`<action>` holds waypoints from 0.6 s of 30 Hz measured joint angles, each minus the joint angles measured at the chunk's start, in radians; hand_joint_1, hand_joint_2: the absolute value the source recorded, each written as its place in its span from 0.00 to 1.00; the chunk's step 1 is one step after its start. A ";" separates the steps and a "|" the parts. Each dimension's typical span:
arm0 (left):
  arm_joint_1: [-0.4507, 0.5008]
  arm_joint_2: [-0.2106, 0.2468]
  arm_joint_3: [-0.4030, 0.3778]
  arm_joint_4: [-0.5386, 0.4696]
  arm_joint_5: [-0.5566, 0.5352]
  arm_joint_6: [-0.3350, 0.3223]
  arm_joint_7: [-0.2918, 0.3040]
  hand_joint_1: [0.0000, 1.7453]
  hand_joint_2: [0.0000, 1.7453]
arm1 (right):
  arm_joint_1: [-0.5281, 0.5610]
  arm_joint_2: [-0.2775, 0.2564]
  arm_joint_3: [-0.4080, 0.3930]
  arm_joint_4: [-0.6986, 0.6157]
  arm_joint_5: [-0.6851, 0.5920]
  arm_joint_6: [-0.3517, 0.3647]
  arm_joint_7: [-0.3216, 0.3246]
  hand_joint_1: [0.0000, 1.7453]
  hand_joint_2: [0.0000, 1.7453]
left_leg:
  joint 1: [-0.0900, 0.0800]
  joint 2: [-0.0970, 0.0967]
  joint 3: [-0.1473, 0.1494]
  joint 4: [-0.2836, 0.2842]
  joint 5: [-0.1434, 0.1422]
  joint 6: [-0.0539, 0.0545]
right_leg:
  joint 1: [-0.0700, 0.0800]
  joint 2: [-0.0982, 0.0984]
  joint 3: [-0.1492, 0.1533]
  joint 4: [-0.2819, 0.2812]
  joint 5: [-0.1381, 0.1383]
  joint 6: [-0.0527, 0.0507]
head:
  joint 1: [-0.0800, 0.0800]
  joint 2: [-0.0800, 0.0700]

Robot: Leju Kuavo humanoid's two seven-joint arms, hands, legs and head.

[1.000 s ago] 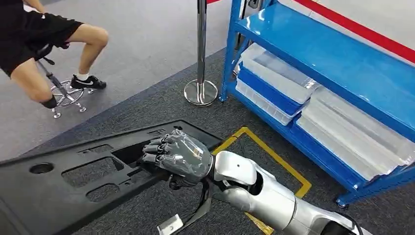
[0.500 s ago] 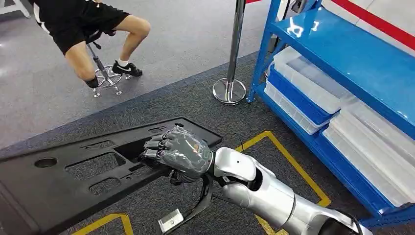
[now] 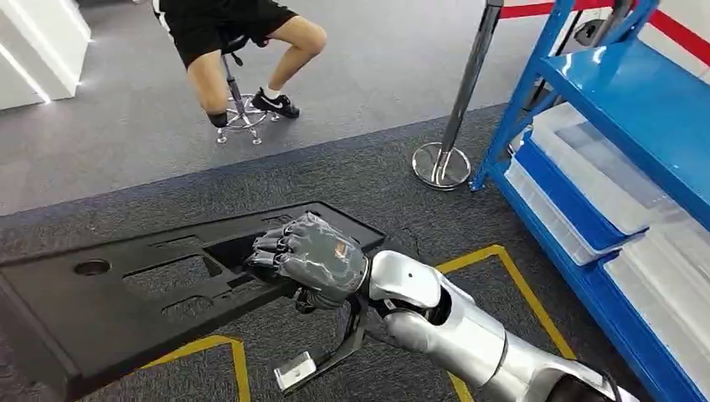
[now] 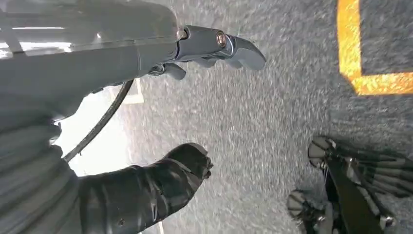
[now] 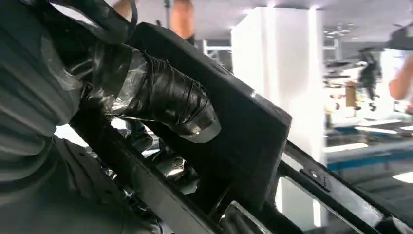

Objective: Take the parts from the cabinet and place them on the table.

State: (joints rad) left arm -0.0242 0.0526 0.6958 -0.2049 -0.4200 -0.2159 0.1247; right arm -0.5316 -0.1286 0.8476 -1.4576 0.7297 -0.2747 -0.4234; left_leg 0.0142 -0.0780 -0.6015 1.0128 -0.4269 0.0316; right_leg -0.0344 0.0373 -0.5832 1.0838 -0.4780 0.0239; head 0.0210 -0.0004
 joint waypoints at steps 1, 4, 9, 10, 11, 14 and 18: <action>0.000 0.001 0.001 0.000 0.001 0.000 0.000 0.00 1.00 | 0.000 0.000 0.000 0.001 0.000 0.000 0.000 1.00 1.00 | -0.001 -0.012 -0.017 0.014 -0.003 -0.010 | -0.004 0.062 0.005 -0.017 -0.026 0.004 | 0.001 0.000; 0.001 0.000 0.003 0.000 0.000 -0.008 0.005 0.00 1.00 | 0.003 0.000 -0.001 0.002 0.000 0.000 0.000 1.00 1.00 | 0.008 -0.048 -0.045 0.022 0.010 -0.033 | 0.006 0.041 -0.007 -0.016 -0.023 -0.014 | 0.000 0.000; 0.000 -0.003 0.010 0.000 -0.006 -0.012 0.021 0.00 1.00 | -0.009 0.005 -0.001 0.002 0.000 0.000 -0.001 1.00 1.00 | 0.005 0.058 -0.126 0.190 -0.090 -0.049 | 0.010 -0.031 -0.009 -0.035 -0.003 -0.046 | -0.002 0.000; -0.001 -0.004 0.010 0.000 -0.009 -0.011 0.026 0.00 1.00 | -0.008 0.005 -0.001 0.003 0.000 0.000 -0.001 1.00 1.00 | 0.006 0.068 -0.162 0.274 -0.126 -0.050 | 0.015 -0.049 -0.012 -0.034 -0.003 -0.046 | -0.001 0.000; -0.001 -0.005 0.011 0.000 -0.009 -0.011 0.027 0.00 1.00 | -0.008 0.005 -0.001 0.005 0.000 0.000 -0.001 1.00 1.00 | 0.005 0.071 -0.180 0.323 -0.139 -0.049 | 0.018 -0.066 -0.014 -0.034 -0.003 -0.046 | -0.002 0.000; 0.002 -0.008 0.012 0.000 -0.011 -0.014 0.028 0.00 1.00 | -0.011 0.005 -0.001 0.008 0.001 0.000 -0.001 1.00 1.00 | 0.004 0.076 -0.095 0.196 -0.065 -0.039 | 0.024 -0.107 -0.013 -0.034 -0.003 -0.046 | -0.001 0.000; -0.005 -0.008 0.013 0.000 -0.014 -0.018 0.027 0.00 1.00 | -0.021 0.008 -0.001 0.008 0.001 0.000 -0.001 1.00 1.00 | -0.025 0.135 -0.001 0.015 -0.027 -0.015 | 0.029 -0.147 -0.013 -0.038 -0.001 -0.036 | -0.001 0.000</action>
State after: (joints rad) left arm -0.0295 0.0443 0.7092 -0.2045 -0.4341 -0.2338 0.1522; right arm -0.5530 -0.1202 0.8465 -1.4496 0.7305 -0.2750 -0.4242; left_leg -0.0106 0.0568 -0.6024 1.0275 -0.4544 0.0161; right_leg -0.0056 -0.1097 -0.5962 1.0462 -0.4792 -0.0117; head 0.0195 -0.0004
